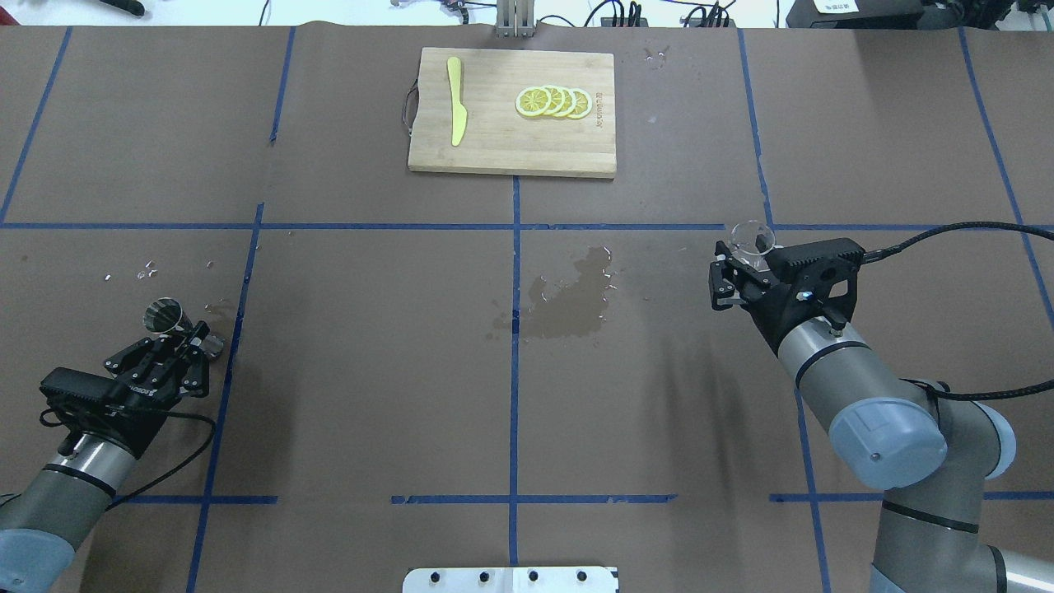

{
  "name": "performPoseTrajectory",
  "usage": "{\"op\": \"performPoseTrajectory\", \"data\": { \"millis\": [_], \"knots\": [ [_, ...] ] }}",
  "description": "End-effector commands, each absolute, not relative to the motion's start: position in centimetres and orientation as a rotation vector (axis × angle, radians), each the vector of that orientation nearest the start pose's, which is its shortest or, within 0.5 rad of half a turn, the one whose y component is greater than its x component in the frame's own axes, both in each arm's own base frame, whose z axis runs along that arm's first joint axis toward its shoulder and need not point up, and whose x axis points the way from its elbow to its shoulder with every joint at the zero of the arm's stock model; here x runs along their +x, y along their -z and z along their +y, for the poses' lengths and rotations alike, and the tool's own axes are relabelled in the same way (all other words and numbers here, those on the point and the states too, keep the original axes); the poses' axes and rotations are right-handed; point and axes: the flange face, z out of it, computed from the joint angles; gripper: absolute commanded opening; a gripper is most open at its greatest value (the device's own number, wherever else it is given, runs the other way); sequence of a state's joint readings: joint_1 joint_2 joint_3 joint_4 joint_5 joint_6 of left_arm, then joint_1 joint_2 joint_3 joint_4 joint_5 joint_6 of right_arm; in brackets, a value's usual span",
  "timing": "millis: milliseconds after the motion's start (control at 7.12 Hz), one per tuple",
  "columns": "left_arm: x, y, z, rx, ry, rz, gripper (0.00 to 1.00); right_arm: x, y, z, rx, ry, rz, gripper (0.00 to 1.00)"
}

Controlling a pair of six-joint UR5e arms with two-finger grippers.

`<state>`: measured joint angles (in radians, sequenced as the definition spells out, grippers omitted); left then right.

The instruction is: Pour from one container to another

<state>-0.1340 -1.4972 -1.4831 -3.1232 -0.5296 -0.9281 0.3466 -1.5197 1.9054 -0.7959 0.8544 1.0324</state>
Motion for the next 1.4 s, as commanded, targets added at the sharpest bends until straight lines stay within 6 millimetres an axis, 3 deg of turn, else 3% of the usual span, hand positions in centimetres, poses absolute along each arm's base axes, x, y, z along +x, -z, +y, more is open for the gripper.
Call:
{"op": "performPoseTrajectory", "data": {
  "millis": [0, 140, 562, 702, 843, 1264],
  "knots": [
    [39.03, -56.01, -27.36, 1.243, 0.310, 0.817, 0.24, -39.74, -37.68, -35.48, 1.041, -0.251, -0.728, 0.00],
    [39.15, -56.00, -27.30, 1.243, 0.300, 0.811, 0.33, -39.74, -37.53, -35.49, 1.042, -0.252, -0.731, 0.00],
    [39.18, -55.94, -27.29, 1.241, 0.299, 0.814, 0.39, -39.74, -37.53, -35.49, 1.042, -0.252, -0.731, 0.00],
    [39.17, -56.00, -27.29, 1.243, 0.298, 0.811, 0.63, -39.71, -37.46, -35.47, 1.043, -0.252, -0.733, 0.00],
    [39.18, -56.00, -27.29, 1.242, 0.297, 0.812, 0.99, -39.65, -37.31, -35.45, 1.043, -0.254, -0.735, 0.00],
    [39.35, -56.76, -26.87, 1.198, 0.233, 0.831, 1.00, -39.57, -37.11, -35.42, 1.044, -0.255, -0.738, 0.00]
  ]
}}
